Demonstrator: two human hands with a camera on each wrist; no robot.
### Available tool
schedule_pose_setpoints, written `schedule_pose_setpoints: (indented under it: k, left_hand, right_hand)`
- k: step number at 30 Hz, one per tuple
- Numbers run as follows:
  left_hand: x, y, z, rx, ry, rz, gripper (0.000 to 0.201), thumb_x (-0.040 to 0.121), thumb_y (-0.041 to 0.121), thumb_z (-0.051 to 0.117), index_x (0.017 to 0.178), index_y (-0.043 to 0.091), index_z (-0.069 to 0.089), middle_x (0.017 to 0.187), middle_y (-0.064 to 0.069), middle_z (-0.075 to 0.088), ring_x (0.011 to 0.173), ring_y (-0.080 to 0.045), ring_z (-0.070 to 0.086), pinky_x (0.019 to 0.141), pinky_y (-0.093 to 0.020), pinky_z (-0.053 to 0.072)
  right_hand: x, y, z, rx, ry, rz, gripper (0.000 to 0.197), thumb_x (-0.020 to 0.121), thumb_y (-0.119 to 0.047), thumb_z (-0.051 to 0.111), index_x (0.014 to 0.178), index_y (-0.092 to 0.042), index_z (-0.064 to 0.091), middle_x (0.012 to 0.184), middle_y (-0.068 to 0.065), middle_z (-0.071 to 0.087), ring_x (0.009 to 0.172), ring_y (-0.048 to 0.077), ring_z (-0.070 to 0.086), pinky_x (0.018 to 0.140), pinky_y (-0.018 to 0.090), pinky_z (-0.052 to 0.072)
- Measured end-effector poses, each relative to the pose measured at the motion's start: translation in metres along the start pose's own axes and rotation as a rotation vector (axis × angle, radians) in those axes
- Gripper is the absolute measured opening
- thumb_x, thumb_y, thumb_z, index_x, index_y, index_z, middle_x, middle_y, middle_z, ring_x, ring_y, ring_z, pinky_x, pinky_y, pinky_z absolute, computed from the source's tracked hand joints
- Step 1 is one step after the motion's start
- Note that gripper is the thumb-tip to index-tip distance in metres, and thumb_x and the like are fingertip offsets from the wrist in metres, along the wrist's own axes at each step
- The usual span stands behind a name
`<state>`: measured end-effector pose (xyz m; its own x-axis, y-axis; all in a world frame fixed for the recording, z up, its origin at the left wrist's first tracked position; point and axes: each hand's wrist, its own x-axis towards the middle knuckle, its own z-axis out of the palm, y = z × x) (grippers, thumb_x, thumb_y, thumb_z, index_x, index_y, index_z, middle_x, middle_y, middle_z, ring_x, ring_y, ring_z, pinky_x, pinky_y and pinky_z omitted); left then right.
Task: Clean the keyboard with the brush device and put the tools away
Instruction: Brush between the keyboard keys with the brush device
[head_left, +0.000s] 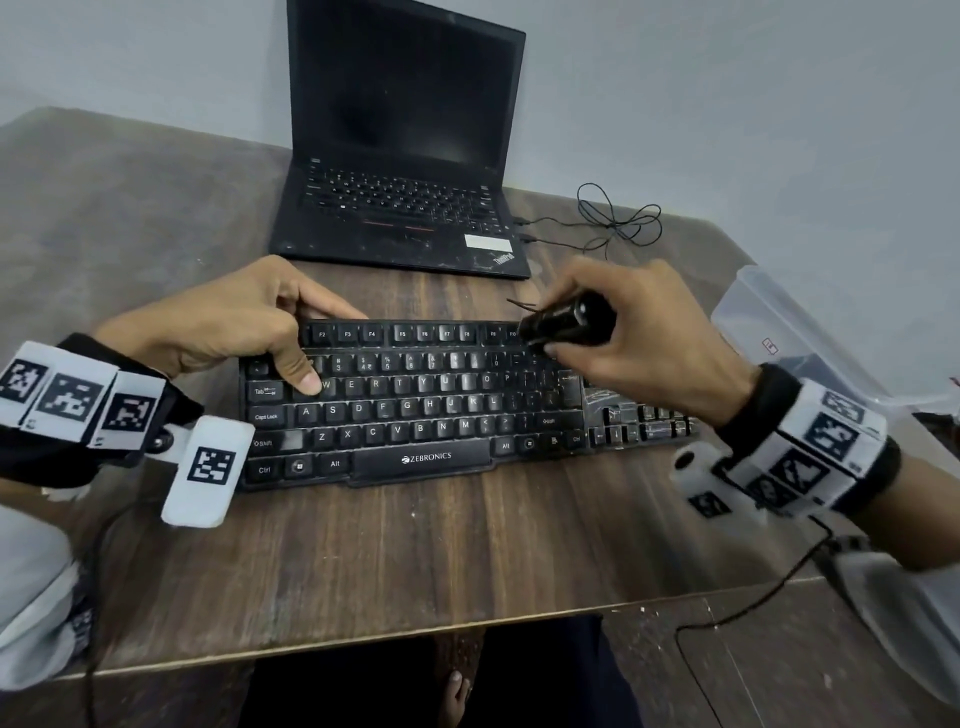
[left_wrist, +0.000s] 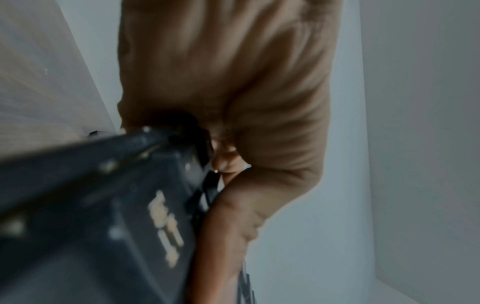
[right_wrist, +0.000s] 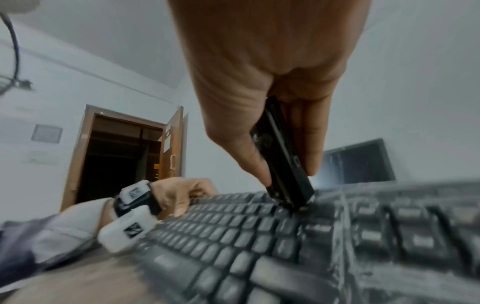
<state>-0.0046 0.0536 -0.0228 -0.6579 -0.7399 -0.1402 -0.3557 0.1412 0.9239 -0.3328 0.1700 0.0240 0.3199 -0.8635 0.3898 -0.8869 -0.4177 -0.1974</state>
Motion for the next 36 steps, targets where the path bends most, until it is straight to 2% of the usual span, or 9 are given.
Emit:
schedule_pose_setpoints:
  k: [3,8,12,15,22,25,27,30,36]
  left_hand:
    - [0.0,0.001,0.001,0.024,0.009,-0.001,0.069,0.056,-0.03,0.073,0.113,0.009,0.077,0.094,-0.018,0.078,0.088,-0.035,0.077,0.075,-0.034,0.063]
    - [0.0,0.001,0.001,0.019,0.012,-0.012,0.069,0.055,-0.029,0.075,0.11,0.011,0.079,0.098,-0.02,0.078,0.093,-0.038,0.076,0.083,-0.047,0.061]
    - [-0.002,0.001,0.0,0.01,-0.002,-0.007,0.072,0.041,-0.01,0.088,0.107,0.019,0.08,0.099,-0.019,0.078,0.093,-0.037,0.076,0.081,-0.045,0.062]
    - [-0.002,0.002,0.001,0.026,0.013,0.012,0.067,0.052,-0.024,0.08,0.106,0.015,0.081,0.098,-0.019,0.078,0.092,-0.037,0.076,0.081,-0.045,0.062]
    - [-0.002,0.003,0.001,0.038,0.013,0.007,0.07,0.055,-0.03,0.073,0.113,0.008,0.077,0.096,-0.019,0.078,0.089,-0.036,0.077,0.081,-0.046,0.062]
    - [-0.001,0.003,0.002,0.04,0.02,0.01,0.07,0.055,-0.03,0.073,0.113,0.009,0.077,0.094,-0.018,0.078,0.088,-0.036,0.077,0.078,-0.041,0.063]
    - [-0.002,0.003,0.002,0.041,0.022,0.006,0.069,0.055,-0.03,0.073,0.112,0.009,0.077,0.094,-0.018,0.078,0.087,-0.036,0.077,0.074,-0.037,0.064]
    - [-0.002,0.004,0.002,0.037,0.021,-0.002,0.067,0.055,-0.03,0.073,0.109,0.01,0.079,0.096,-0.019,0.078,0.09,-0.036,0.076,0.08,-0.043,0.062]
    - [-0.001,0.003,0.002,0.026,0.021,-0.015,0.07,0.056,-0.031,0.072,0.113,0.01,0.077,0.096,-0.018,0.078,0.088,-0.033,0.077,0.077,-0.037,0.063]
  right_hand:
    - [-0.034,-0.011,0.016,0.026,-0.137,-0.026,0.034,0.077,-0.016,0.088,0.106,-0.021,0.071,0.084,-0.017,0.072,0.066,-0.009,0.062,0.066,0.002,0.041]
    - [-0.047,-0.011,0.014,0.074,-0.273,-0.025,0.034,0.078,-0.02,0.088,0.107,-0.025,0.071,0.087,-0.017,0.075,0.071,-0.005,0.067,0.068,0.008,0.046]
    - [-0.007,0.004,0.002,0.017,-0.043,-0.004,0.032,0.078,-0.015,0.089,0.104,-0.023,0.073,0.087,-0.021,0.07,0.075,-0.013,0.063,0.073,-0.001,0.045]
    - [0.005,0.009,-0.005,-0.008,0.044,0.029,0.031,0.08,-0.014,0.089,0.104,-0.024,0.071,0.088,-0.022,0.068,0.078,-0.02,0.061,0.075,-0.003,0.044]
    - [-0.061,-0.01,0.013,0.079,-0.268,-0.05,0.034,0.078,-0.015,0.089,0.107,-0.021,0.072,0.078,-0.029,0.064,0.063,-0.014,0.058,0.063,0.003,0.041]
    - [-0.034,0.002,0.004,0.065,-0.171,-0.048,0.033,0.077,-0.015,0.091,0.105,-0.019,0.073,0.087,-0.025,0.067,0.072,-0.019,0.06,0.07,-0.001,0.041]
    - [-0.01,0.012,-0.003,0.041,-0.041,-0.021,0.032,0.079,-0.016,0.09,0.105,-0.022,0.072,0.091,-0.02,0.071,0.078,-0.013,0.065,0.072,0.005,0.051]
    - [0.0,0.019,-0.005,0.012,0.055,0.027,0.033,0.08,-0.016,0.089,0.105,-0.026,0.071,0.088,-0.024,0.068,0.077,-0.018,0.064,0.074,0.004,0.052]
    - [-0.058,-0.005,0.012,0.118,-0.329,-0.055,0.034,0.08,-0.016,0.09,0.107,-0.024,0.072,0.085,-0.024,0.071,0.07,-0.013,0.063,0.066,0.004,0.043]
